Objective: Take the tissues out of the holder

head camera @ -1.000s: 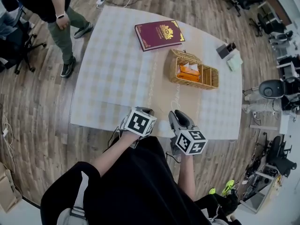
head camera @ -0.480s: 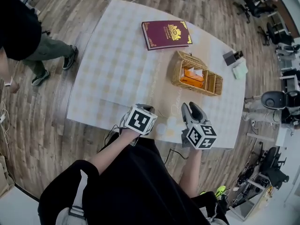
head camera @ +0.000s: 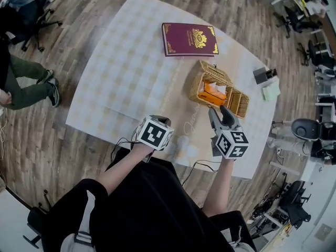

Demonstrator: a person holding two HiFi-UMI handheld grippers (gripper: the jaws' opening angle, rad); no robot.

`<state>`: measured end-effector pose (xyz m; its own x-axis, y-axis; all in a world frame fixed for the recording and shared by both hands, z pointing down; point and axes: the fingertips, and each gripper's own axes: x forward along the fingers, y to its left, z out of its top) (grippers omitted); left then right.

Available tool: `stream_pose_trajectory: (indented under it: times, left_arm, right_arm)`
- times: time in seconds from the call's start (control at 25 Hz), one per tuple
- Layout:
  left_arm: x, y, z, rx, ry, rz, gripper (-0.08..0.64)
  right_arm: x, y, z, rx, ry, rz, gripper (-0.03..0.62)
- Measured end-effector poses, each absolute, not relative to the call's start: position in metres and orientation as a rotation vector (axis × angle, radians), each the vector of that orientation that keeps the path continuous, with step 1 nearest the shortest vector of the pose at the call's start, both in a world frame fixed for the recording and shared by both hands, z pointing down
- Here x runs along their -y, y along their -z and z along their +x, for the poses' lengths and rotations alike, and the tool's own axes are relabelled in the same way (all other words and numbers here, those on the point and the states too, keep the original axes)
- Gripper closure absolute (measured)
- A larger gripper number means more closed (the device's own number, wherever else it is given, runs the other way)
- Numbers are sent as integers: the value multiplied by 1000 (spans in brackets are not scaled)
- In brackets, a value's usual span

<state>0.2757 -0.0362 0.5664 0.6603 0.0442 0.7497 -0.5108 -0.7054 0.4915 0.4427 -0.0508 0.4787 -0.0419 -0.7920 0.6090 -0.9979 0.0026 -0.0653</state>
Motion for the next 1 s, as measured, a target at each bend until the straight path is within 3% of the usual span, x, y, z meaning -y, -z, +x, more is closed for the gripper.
stream_pose_trajectory:
  times: [1.0]
  left_arm:
    - [33,-603,275,553,-962,1986,560]
  right_arm:
    - [118,-545,485,1913,-562,1222,259]
